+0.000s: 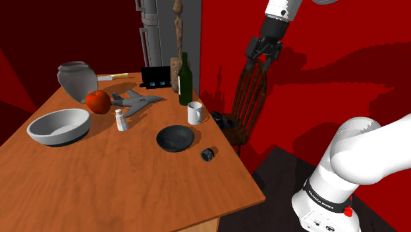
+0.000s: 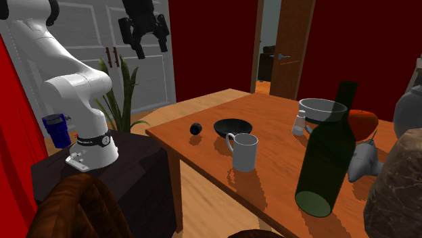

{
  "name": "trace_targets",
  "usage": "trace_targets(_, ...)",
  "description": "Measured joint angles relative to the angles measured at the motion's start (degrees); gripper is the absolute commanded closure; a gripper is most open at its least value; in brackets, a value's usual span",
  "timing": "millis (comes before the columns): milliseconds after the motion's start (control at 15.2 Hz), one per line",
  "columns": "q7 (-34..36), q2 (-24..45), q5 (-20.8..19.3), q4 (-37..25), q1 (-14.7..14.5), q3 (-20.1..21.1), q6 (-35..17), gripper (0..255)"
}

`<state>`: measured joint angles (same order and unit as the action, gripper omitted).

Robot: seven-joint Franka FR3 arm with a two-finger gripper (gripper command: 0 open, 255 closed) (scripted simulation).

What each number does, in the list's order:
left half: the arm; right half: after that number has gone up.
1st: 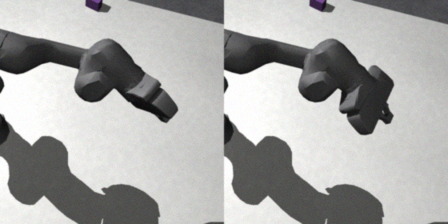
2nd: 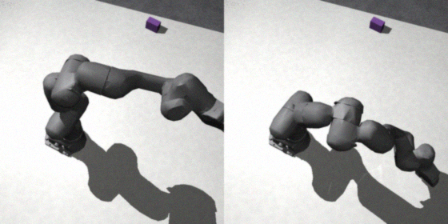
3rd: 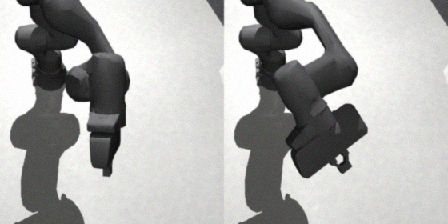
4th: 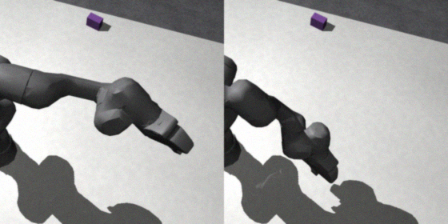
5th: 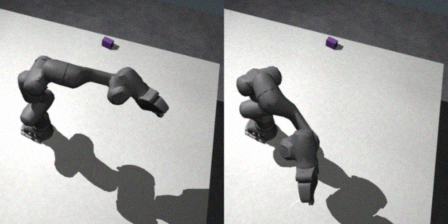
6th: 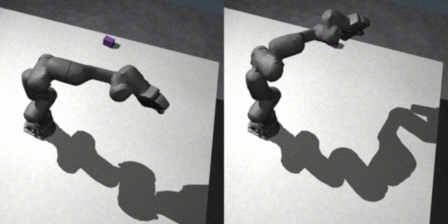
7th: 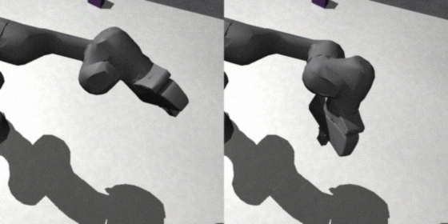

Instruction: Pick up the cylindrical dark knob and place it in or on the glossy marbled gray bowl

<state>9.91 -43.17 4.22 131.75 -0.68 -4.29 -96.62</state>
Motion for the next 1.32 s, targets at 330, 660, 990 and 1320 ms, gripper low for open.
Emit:
trace_targets(330, 0.6, 1.1, 0.5, 3.7, -1.3, 2.3, -4.1, 0)
trace_targets(660, 1.2, 4.2, 1.2, 9.3, -3.3, 5.6, -11.7, 0)
trace_targets(990, 1.8, 9.3, 1.6, 13.4, -5.4, 9.0, -19.8, 0)
trace_targets(1320, 3.7, 14.8, 2.1, 17.2, -7.7, 13.2, -27.9, 0)
